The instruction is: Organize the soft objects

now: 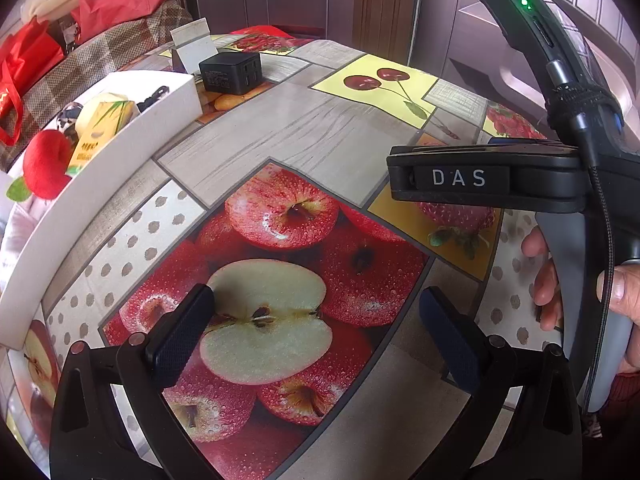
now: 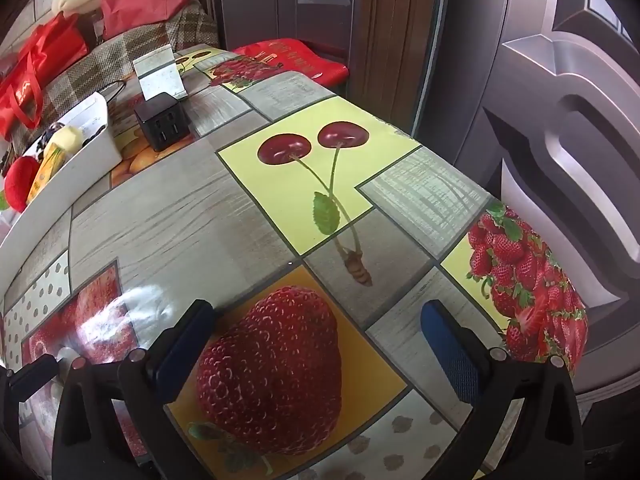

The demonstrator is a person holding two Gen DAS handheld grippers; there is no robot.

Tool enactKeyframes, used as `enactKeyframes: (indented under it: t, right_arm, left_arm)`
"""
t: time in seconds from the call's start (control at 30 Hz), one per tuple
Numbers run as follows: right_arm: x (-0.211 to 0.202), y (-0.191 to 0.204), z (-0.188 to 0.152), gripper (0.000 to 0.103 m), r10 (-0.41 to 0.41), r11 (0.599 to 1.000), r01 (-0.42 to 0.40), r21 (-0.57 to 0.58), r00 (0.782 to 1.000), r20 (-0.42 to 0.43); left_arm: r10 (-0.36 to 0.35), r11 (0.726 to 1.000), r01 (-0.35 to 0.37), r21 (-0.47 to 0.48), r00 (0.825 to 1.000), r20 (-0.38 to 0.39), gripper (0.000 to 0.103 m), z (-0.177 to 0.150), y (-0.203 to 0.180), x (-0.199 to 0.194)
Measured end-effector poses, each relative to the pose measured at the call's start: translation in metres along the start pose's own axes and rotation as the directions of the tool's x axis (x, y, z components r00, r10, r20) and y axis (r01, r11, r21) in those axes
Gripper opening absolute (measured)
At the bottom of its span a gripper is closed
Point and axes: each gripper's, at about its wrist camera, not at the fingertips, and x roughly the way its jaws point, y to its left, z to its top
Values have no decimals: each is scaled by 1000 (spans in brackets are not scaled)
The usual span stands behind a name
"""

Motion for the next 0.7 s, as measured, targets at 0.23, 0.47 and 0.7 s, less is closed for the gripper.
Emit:
enactKeyframes:
  t: [0.23, 0.47, 0.7]
  right_arm:
    - [0, 2, 0, 103, 2, 1000, -2, 0, 1000, 0]
    - [0, 5, 0, 103, 5, 1000, -5, -5, 1000, 0]
    - [-1, 7, -1, 103, 8, 1000, -8, -9, 1000, -1]
  left_arm:
    - [0, 1000, 0, 0, 1000, 0, 102, 0, 0, 0]
    - [0, 1000, 0, 0, 1000, 0, 102, 0, 0, 0]
    - [0, 1000, 0, 0, 1000, 0, 102, 0, 0, 0]
